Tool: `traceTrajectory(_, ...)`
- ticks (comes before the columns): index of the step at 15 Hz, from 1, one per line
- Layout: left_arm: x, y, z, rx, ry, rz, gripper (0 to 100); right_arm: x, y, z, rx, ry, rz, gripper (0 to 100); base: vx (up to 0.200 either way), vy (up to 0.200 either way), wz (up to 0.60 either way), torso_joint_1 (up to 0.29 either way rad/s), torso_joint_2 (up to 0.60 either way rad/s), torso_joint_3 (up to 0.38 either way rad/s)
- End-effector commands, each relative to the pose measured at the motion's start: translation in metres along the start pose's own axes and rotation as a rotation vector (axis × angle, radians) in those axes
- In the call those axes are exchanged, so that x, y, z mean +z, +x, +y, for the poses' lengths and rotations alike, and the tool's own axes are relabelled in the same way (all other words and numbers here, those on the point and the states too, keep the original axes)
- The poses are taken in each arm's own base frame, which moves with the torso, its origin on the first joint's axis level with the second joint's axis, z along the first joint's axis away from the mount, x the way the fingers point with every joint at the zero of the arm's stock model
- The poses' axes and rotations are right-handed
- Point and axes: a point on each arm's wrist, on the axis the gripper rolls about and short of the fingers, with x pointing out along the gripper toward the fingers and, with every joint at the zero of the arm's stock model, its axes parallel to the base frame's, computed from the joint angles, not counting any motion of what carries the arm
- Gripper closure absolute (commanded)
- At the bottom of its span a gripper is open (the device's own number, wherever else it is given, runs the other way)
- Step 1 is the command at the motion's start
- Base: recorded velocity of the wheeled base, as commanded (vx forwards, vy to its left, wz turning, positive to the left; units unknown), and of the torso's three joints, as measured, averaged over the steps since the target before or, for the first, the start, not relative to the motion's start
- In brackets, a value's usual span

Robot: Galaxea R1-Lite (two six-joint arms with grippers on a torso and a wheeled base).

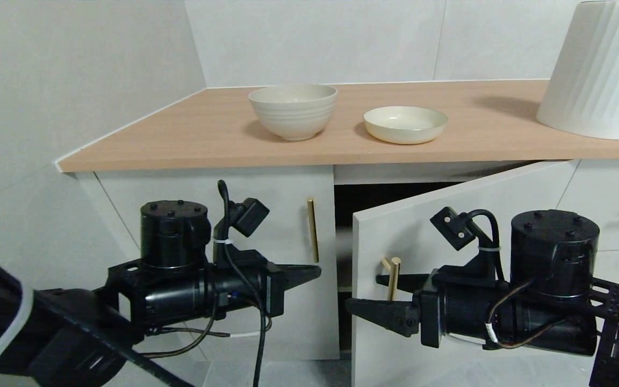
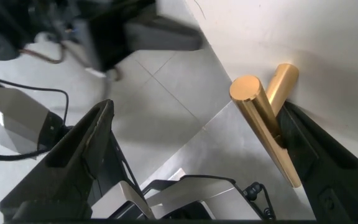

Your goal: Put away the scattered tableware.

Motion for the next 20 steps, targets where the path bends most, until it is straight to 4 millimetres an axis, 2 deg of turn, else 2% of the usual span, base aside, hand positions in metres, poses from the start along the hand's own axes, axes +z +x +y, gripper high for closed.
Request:
traceTrajectory(1, -0.004, 0.040, 0.014, -0.015, 0.013, 0.001, 100, 0.000, 0.000, 0.001, 0.005, -0.002, -0.003, 0, 0.000, 0.000, 0.00, 0.000, 0.00, 0.000)
traceTrajectory(3, -0.009, 0.053, 0.019, -0.027, 0.037, -0.037, 100, 0.000, 0.000, 0.001, 0.005, -0.002, -0.003, 0, 0.000, 0.000, 0.00, 0.000, 0.00, 0.000)
traceTrajectory(5, -0.023, 0.075, 0.018, -0.066, 0.080, -0.089, 100, -0.001, -0.001, 0.001, -0.007, -0.005, -0.003, 0, 0.000, 0.000, 0.00, 0.000, 0.00, 0.000)
traceTrajectory(7, -0.028, 0.084, 0.017, -0.078, 0.104, -0.126, 100, 0.000, -0.002, 0.001, -0.020, -0.006, -0.012, 0, 0.000, 0.000, 0.00, 0.000, 0.00, 0.000)
traceTrajectory(10, -0.020, 0.085, 0.011, -0.088, 0.125, -0.167, 100, 0.001, -0.005, 0.001, -0.100, -0.042, -0.050, 0, 0.000, 0.000, 0.00, 0.000, 0.00, 0.000)
traceTrajectory(13, -0.021, 0.088, 0.008, -0.082, 0.128, -0.174, 100, 0.000, -0.008, -0.001, -0.210, -0.126, -0.078, 0, 0.000, 0.000, 0.00, 0.000, 0.00, 0.000)
traceTrajectory(15, -0.020, 0.090, 0.006, -0.084, 0.131, -0.179, 100, 0.001, -0.012, 0.001, -0.221, -0.134, -0.088, 0, 0.000, 0.000, 0.00, 0.000, 0.00, 0.000)
traceTrajectory(18, -0.013, 0.090, 0.006, -0.045, 0.141, -0.227, 100, 0.008, -0.030, 0.010, -0.222, -0.147, -0.109, 0, 0.000, 0.000, 0.00, 0.000, 0.00, 0.000)
traceTrajectory(20, -0.012, 0.090, 0.005, -0.044, 0.142, -0.232, 100, 0.009, -0.050, 0.021, -0.222, -0.135, -0.066, 0, 0.000, 0.000, 0.00, 0.000, 0.00, 0.000)
